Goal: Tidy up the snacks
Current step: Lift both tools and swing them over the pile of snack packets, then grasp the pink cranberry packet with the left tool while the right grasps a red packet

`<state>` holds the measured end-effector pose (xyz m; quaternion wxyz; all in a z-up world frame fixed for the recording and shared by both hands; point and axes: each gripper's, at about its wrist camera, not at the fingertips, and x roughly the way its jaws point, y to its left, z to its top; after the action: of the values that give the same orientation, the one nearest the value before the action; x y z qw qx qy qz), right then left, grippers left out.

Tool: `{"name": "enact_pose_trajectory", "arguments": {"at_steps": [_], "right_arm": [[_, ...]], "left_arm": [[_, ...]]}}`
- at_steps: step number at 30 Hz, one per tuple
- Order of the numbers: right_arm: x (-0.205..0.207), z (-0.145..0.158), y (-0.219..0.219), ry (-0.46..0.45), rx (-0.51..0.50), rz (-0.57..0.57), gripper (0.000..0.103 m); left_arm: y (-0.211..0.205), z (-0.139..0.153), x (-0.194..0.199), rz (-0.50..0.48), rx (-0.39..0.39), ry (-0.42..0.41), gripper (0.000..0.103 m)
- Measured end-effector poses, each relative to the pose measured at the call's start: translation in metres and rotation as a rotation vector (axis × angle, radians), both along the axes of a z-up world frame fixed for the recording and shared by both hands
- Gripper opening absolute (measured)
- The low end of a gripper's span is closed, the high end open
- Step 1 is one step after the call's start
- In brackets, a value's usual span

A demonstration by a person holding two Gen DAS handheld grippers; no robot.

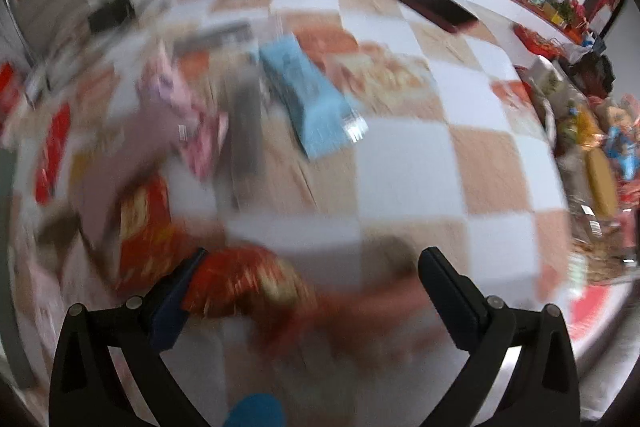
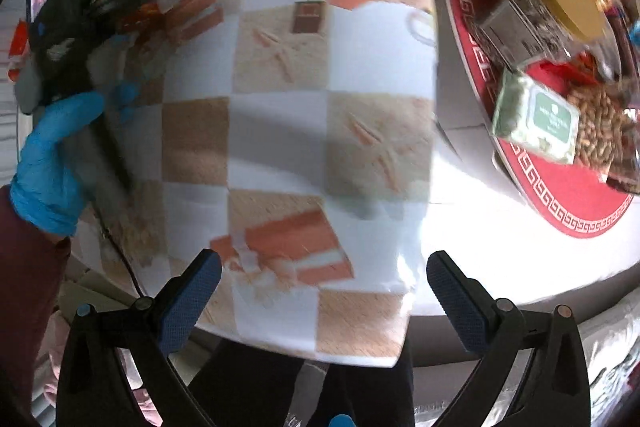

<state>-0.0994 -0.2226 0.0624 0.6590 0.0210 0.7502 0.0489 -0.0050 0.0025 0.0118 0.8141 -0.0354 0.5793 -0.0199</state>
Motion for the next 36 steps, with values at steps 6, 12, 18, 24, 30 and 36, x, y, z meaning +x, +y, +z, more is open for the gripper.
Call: {"name": "enact_pose_trajectory", "arguments": {"at_steps": [6,12,18,24,30,36], "right_arm": [[-0.005,0.012,-0.028,-0.006,0.012,0.017,0.103],[-0.013,0.028,-0.020,-0.010,0.024,0.064,0.103],[-0.016,0.028,-0.004,0.001,0.011,0.026,0.103],[-0.011,0.024,0.042,0.013,-0.004,-0.054,0.103],[0.006,0.032,0.106,-0.025,-0.059,0.004,0.103],[0.049,0.024,0.140,-0.061,-0.114,0.031,0.103]], "left_arm": [[0.045,0.062,-0.070,0.172,-0.015,0.001,0.103],[0.120,0.055,-0.106,0.293,0.052,0.126,0.103],[0.182,0.036,-0.078,0.339,0.065,0.164,0.103],[0.205,0.000,-0.054,0.240,0.061,0.252,0.103],[0.225,-0.024,-0.027,0.161,0.050,0.290,0.103],[0.229,-0.024,-0.022,0.124,0.055,0.284,0.103]]}}
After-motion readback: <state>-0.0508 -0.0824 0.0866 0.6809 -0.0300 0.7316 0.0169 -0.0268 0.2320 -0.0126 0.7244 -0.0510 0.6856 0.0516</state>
